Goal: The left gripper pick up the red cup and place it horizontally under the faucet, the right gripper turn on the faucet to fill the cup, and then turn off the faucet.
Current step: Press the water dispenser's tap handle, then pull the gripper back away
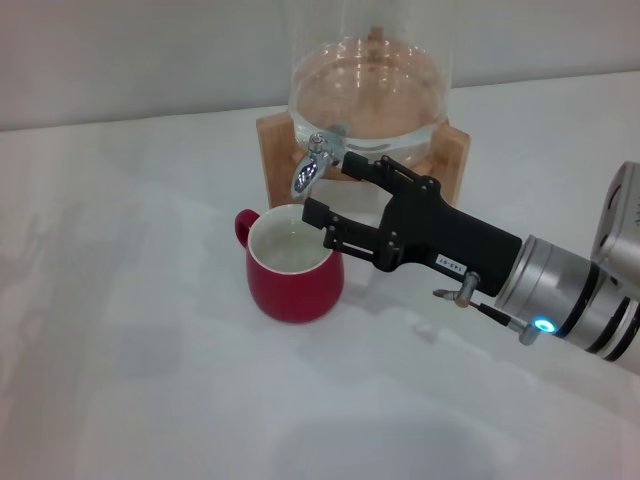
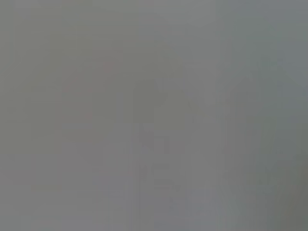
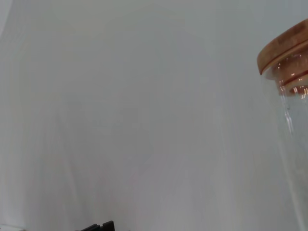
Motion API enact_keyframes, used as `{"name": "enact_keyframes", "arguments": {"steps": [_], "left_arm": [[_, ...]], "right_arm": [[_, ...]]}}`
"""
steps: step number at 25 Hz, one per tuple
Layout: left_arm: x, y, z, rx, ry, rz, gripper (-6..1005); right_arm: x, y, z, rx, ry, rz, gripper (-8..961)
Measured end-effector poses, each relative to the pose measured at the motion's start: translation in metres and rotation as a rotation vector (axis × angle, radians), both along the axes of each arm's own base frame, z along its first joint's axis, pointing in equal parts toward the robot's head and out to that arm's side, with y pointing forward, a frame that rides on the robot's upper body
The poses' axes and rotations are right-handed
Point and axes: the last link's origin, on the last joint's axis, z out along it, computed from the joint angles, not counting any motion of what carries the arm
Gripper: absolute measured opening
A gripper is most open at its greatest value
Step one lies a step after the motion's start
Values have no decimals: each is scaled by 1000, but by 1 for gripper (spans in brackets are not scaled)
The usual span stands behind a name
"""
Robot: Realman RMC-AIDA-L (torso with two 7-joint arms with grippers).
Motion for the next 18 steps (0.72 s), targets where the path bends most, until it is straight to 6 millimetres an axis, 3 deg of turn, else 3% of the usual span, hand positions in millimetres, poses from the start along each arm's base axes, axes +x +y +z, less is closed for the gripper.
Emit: {"name": "enact_keyframes", "arguments": {"steps": [18], "left_arm": [[1, 1, -1, -4, 1, -1, 889]], "right_arm": [[2, 2, 4, 12, -3, -7, 868]]}}
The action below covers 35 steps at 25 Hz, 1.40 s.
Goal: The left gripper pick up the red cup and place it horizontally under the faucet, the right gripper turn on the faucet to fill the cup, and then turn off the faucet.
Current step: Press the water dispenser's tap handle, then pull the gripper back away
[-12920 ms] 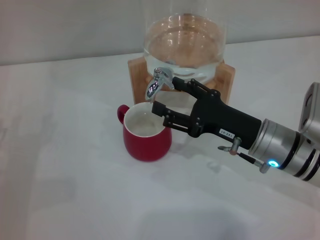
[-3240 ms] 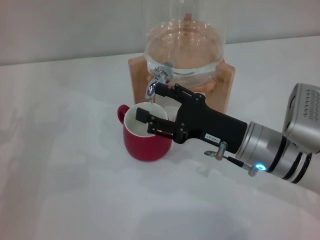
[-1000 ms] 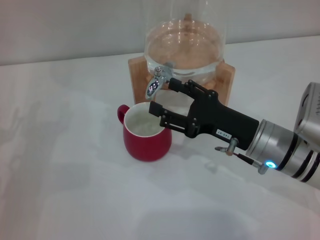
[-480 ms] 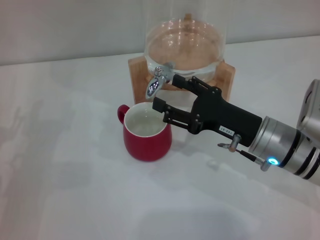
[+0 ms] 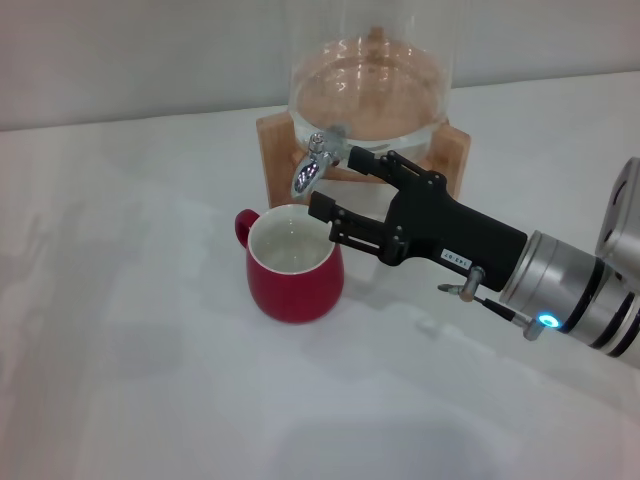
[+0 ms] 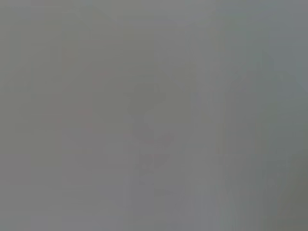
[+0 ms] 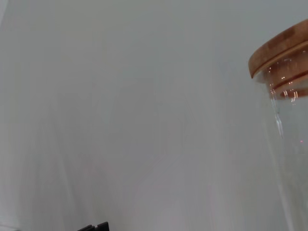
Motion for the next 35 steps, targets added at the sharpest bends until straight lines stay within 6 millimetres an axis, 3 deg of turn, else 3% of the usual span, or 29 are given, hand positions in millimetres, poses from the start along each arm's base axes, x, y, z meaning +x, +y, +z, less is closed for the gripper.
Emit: {"name": "enact_keyframes", "arguments": {"steps": [23, 35], "left_arm": [[1, 1, 0, 0, 0, -2, 890], [0, 0, 0, -2, 1, 0, 889]], "right_arm": [[5, -1, 4, 22, 1, -10, 868], [2, -23, 6, -11, 62, 43, 868]]}}
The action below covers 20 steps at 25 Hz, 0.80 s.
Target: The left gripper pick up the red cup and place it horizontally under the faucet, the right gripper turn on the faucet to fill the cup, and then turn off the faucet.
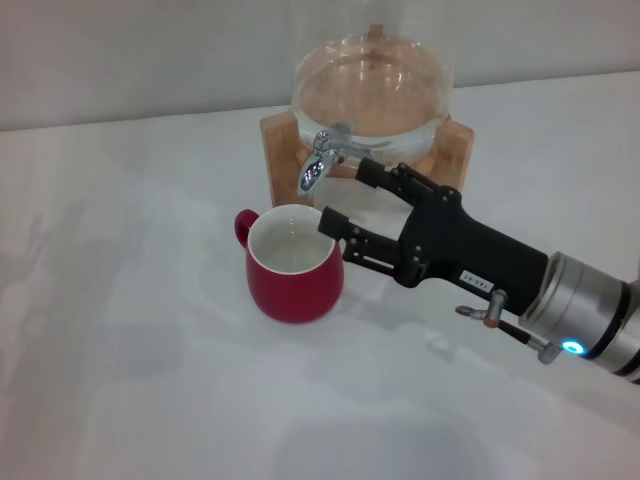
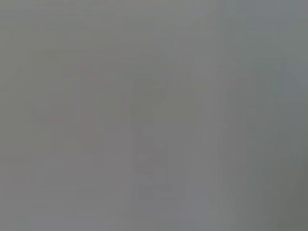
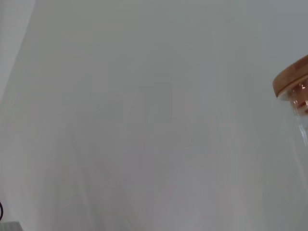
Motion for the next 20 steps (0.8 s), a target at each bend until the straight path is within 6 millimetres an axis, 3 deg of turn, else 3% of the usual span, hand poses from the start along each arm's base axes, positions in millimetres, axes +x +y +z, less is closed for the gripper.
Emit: {"name": "enact_keyframes", "arguments": {"steps": [11, 20], "left_arm": [[-3, -4, 0, 2, 0, 5, 889], [-3, -5, 0, 3, -1, 7, 889]], "right_arm": [[17, 19, 34, 129, 18, -72, 868], [28, 27, 50, 185, 16, -112, 868]]}}
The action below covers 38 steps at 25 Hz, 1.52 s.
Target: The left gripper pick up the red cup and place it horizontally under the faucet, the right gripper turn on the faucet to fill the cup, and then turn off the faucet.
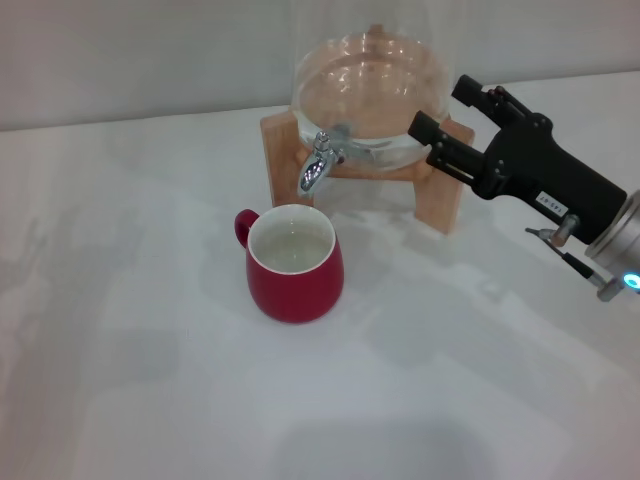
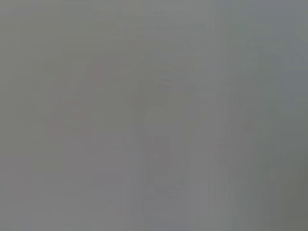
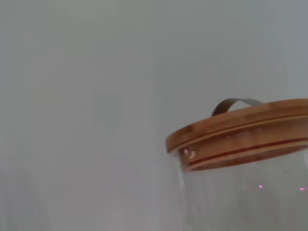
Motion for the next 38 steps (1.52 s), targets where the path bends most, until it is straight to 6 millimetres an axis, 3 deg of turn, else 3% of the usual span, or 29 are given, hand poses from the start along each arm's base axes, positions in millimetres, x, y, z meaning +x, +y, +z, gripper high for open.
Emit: {"name": "enact_keyframes", "arguments": {"steps": [11, 23, 38], "left_arm": [[-1, -1, 0, 0, 1, 2, 889], [-5, -2, -1, -5, 1, 22, 890], [-13, -3, 7, 63, -14, 72, 890]], "right_arm": [[20, 9, 18, 76, -7, -92, 868], [52, 29, 55, 275, -34, -281, 868], [88, 34, 93, 560, -138, -475, 868]]}}
